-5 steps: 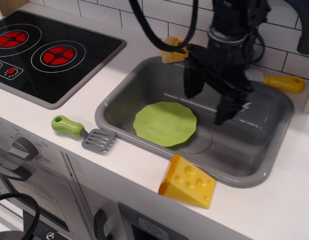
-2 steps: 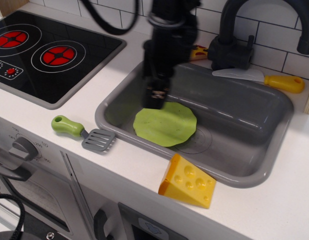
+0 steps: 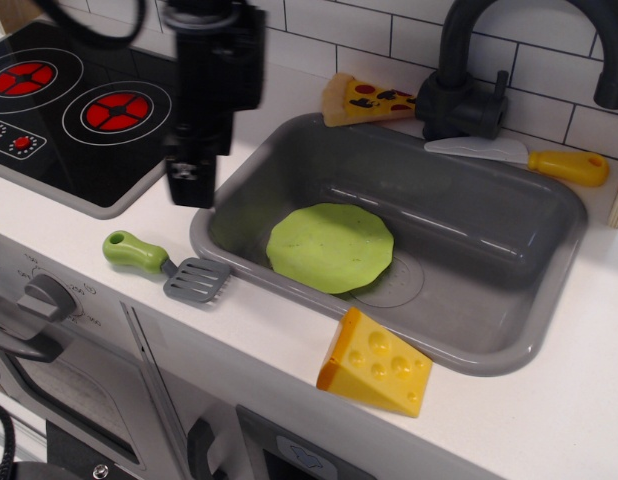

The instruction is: Put spatula on plate sink

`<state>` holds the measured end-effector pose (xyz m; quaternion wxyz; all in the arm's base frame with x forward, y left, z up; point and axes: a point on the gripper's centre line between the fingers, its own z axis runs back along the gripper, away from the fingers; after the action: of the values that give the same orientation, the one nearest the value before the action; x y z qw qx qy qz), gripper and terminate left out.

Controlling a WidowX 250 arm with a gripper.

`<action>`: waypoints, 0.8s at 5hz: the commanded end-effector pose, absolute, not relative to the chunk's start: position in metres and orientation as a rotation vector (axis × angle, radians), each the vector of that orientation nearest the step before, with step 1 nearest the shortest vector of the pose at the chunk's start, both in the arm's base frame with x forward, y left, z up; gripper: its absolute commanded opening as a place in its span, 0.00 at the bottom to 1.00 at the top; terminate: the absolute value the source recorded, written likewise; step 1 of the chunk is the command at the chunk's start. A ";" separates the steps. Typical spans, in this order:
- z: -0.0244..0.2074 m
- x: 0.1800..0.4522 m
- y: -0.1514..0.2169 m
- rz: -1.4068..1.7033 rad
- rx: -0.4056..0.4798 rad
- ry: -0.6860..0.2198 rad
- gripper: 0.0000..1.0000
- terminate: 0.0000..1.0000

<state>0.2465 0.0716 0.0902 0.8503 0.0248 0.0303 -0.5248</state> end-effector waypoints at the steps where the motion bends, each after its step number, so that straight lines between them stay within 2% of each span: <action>1: 0.091 0.223 0.100 -1.213 0.057 0.096 1.00 0.00; 2: 0.076 0.217 0.101 -1.258 0.080 0.077 1.00 0.00; 3: 0.066 0.217 0.101 -1.294 0.044 0.091 1.00 0.00; 4: 0.056 0.217 0.100 -1.341 0.043 0.075 1.00 0.00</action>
<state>0.2055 0.0970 0.0501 0.7821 0.0088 0.0386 -0.6219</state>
